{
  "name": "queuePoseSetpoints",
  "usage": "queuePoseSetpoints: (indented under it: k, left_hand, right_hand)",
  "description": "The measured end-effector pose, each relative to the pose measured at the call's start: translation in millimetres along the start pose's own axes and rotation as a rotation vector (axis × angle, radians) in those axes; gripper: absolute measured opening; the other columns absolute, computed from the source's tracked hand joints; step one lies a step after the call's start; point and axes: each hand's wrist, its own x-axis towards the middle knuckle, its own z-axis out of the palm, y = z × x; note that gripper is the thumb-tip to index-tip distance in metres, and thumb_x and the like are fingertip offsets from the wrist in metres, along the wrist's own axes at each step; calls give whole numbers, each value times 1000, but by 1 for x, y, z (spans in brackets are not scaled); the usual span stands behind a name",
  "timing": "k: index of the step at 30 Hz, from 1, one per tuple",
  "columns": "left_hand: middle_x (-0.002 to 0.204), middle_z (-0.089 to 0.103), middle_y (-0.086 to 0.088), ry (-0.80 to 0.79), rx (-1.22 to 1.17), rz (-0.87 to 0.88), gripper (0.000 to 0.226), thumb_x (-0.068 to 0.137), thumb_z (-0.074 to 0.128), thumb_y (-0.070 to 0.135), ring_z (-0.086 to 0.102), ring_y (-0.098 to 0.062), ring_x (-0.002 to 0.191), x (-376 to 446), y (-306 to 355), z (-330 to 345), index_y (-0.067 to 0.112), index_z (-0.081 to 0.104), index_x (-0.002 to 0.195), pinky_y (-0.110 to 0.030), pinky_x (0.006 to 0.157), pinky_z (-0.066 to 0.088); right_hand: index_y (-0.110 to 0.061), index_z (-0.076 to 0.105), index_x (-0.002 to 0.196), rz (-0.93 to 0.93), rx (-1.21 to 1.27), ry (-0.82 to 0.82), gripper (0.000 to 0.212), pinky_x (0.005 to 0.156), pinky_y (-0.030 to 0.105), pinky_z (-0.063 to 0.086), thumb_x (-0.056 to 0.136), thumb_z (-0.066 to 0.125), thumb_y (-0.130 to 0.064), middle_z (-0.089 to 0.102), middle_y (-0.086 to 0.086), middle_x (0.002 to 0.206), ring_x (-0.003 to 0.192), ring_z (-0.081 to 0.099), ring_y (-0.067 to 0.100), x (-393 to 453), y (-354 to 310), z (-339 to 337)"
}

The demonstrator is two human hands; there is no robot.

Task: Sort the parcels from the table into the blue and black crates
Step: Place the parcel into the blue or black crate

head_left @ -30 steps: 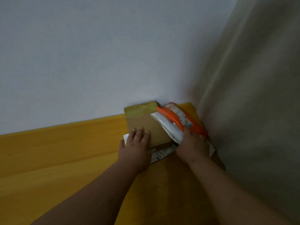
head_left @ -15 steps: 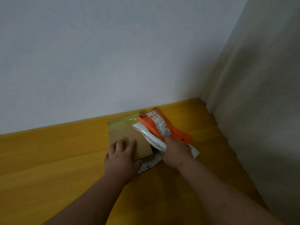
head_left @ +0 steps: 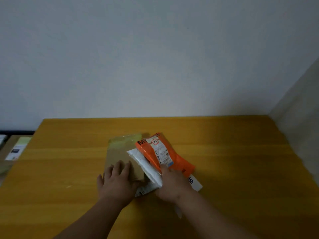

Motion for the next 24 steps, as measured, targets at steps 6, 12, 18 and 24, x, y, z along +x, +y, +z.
queuePoseSetpoints:
  k: [6, 12, 18, 24]
  left_hand:
    - [143, 48, -2, 85, -590, -217, 48, 79, 51, 21, 44, -32, 132, -18, -48, 0, 42, 57, 121, -54, 104, 41]
    - [151, 42, -7, 275, -1110, -340, 46, 104, 41, 31, 42, -30, 135, -57, -54, -14, 20, 39, 148, -41, 102, 39]
    - [147, 46, -9, 125, -925, -188, 57, 101, 48, 33, 49, -27, 128, -70, -72, -15, 18, 29, 152, -38, 98, 44]
    - [152, 40, -9, 59, -804, -103, 58, 101, 46, 35, 42, -29, 135, -45, -125, -35, 20, 26, 153, -39, 104, 41]
  right_hand:
    - [-38, 12, 154, -91, 57, -172, 105, 113, 47, 25, 71, 66, -72, 26, 2, 157, 142, 27, 30, -19, -50, 20]
    - [-34, 39, 141, -78, 68, -13, 70, 113, 48, 29, 82, 55, -68, 43, -4, 145, 134, 40, 25, -31, -55, 44]
    - [-30, 46, 137, -24, 171, -10, 62, 104, 43, 46, 83, 66, -52, 51, -3, 136, 124, 52, 22, -41, -75, 64]
    - [-28, 49, 138, 30, 178, 61, 42, 107, 41, 45, 97, 50, -19, 55, 2, 137, 126, 52, 26, -27, -119, 72]
